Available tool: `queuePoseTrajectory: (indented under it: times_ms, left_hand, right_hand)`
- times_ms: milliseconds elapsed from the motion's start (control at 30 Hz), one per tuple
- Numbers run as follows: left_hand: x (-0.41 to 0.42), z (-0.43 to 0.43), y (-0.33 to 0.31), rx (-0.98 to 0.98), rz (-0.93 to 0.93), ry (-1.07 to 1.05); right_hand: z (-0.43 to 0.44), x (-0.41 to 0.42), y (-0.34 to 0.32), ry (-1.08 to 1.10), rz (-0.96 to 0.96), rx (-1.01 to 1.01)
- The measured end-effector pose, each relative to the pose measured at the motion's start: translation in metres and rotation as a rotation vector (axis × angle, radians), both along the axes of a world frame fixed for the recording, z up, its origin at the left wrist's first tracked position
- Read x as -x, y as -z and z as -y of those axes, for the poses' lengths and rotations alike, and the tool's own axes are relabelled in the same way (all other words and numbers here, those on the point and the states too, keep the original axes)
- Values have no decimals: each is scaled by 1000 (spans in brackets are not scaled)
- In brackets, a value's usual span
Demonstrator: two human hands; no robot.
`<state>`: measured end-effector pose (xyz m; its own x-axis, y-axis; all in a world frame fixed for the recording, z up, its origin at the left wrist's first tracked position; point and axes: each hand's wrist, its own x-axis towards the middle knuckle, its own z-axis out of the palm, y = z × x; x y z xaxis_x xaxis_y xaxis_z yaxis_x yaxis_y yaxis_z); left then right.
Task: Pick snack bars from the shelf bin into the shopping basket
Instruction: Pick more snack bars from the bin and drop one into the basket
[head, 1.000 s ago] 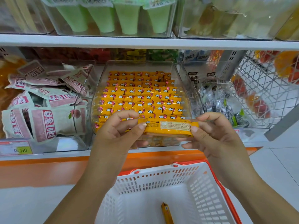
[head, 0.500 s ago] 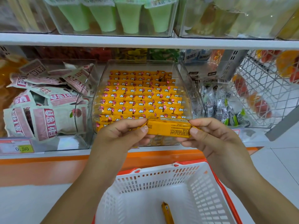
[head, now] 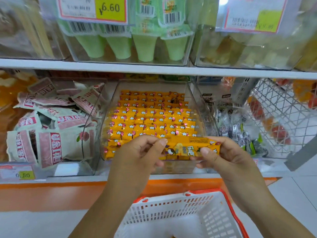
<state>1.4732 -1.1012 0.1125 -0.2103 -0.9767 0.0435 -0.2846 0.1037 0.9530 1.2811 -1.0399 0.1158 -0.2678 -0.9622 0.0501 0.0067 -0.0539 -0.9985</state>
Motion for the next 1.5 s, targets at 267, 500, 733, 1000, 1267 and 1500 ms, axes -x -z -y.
queuePoseTrajectory:
  times_ms: [267,500,733,1000,1267,1500]
  left_hand:
    - [44,111,-6,483,787,169]
    - [69,163,26,406,944,286]
    - [65,166,38,537,957,257]
    - [66,169,44,580,921,225]
    - [66,165,38,540,918,183]
    - [47,175,32,433,1052,248]
  right_hand:
    - [107,40,-26,217,-675,45]
    - [176,49,-32,209,-1158,123]
    - [212,63,-40,-42,-1314,-89]
    - [242,65,-29,-358,-1725,-75]
    - [259,47,-34,-470,-2131,-251]
    - [270,38,-30,-445,-1846,-395]
